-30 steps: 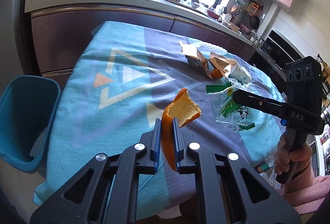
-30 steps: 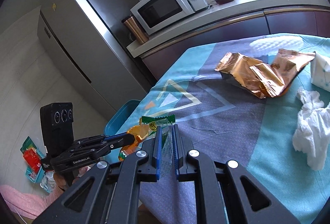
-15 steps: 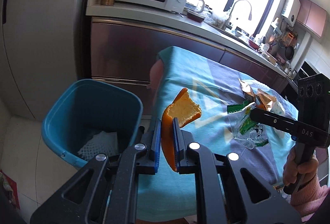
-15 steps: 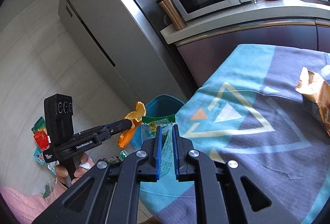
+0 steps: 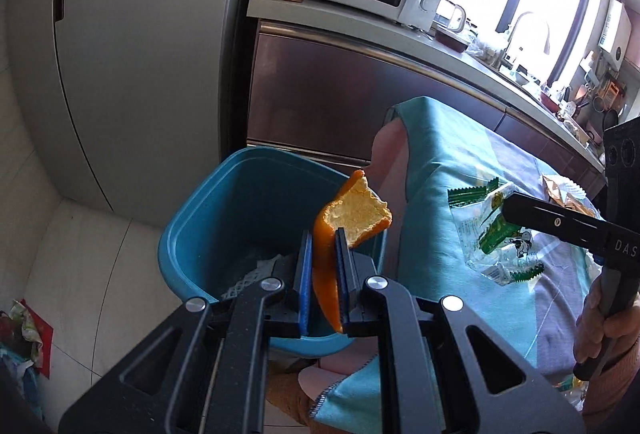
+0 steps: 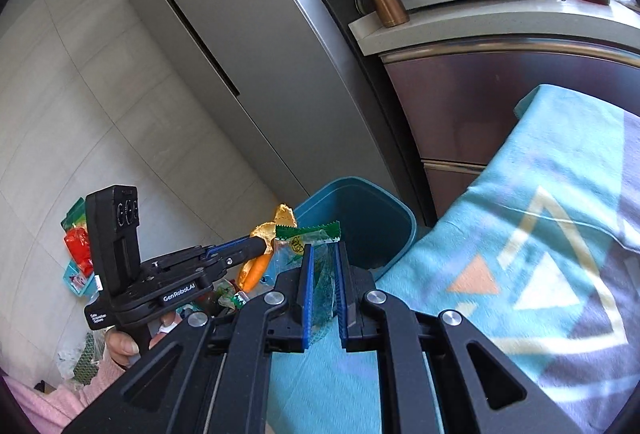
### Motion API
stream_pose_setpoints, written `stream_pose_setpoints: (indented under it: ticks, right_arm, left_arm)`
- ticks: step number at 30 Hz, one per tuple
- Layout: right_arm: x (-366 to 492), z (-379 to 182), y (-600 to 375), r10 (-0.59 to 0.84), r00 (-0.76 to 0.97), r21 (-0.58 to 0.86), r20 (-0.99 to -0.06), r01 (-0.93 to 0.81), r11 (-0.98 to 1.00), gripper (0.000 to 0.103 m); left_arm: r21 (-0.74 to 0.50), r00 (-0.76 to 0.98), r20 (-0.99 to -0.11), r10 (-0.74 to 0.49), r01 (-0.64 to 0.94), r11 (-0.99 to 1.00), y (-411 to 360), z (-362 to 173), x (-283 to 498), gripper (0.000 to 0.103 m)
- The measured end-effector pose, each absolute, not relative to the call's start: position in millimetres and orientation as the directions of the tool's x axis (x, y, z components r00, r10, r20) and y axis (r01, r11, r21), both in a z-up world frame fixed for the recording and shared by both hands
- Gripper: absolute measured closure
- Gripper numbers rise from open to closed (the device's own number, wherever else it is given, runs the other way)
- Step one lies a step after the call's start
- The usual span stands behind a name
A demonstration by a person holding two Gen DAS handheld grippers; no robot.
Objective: Collect trash
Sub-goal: 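Lower both tools into the teal bin and open them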
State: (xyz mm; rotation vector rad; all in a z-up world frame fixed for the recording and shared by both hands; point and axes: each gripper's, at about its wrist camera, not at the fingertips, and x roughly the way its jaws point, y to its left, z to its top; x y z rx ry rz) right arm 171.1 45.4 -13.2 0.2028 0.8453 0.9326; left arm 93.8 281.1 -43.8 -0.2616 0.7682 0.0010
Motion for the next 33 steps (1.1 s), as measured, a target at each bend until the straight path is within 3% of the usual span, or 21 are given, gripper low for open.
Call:
stream_pose_setpoints:
  ticks: [20, 23, 27, 33]
  right_arm:
    - [211.3, -49.1, 110.1, 0.679, 0.263, 0.453, -0.685, -0.576, 0.68, 0.093]
    - [213.8, -53.2, 118.3, 0.665, 0.262, 0.445, -0.7, -0.568, 0.692, 0.091]
    - [216.2, -57.5, 121.2, 0.662, 0.261, 0.454, -0.702, -0.552, 0.699, 0.081]
    - [215.3, -57.1, 113.3, 0.675, 0.269, 0.467, -0.687, -0.549, 0.694, 0.079]
  left_arm:
    - [-0.17, 0.613, -0.79, -0.031, -0.17, 0.971, 291.8, -92.4, 151.1, 0.091]
    - [-0.172, 0.6, -0.799, -0.033, -0.176, 0.969, 293.0, -98.0, 159.4, 0.091]
    - [-0.18, 0.586, -0.809, -0.038, -0.186, 0.966, 292.9, -104.7, 171.5, 0.09]
    - [-0.196, 0.58, -0.813, -0.048, -0.195, 0.961, 293.5, -112.2, 180.5, 0.085]
